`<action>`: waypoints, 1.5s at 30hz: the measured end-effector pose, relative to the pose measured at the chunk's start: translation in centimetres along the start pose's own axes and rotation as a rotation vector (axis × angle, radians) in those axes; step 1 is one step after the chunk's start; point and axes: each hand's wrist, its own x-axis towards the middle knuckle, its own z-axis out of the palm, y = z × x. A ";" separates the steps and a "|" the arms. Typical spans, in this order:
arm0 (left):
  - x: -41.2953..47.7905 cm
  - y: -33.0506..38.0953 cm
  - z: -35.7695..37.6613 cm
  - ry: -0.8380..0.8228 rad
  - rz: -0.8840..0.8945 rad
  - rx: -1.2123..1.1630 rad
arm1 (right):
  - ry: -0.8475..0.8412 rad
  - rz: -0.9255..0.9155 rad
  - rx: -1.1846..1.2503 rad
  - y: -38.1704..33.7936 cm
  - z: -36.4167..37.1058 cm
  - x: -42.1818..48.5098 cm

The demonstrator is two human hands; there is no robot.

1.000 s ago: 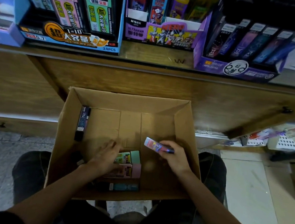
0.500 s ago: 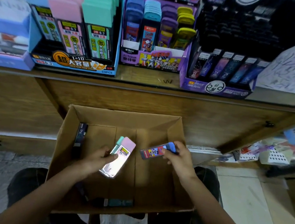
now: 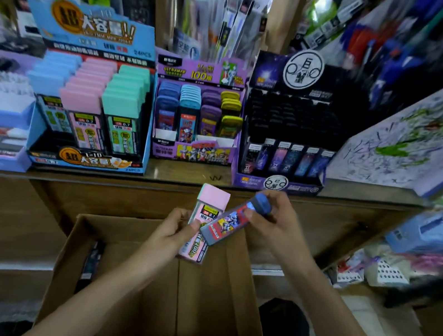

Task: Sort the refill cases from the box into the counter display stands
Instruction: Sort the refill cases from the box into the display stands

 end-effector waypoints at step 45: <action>-2.7 6.1 -8.3 0.294 0.363 -0.185 | -0.097 -0.536 -0.532 -14.2 8.2 10.8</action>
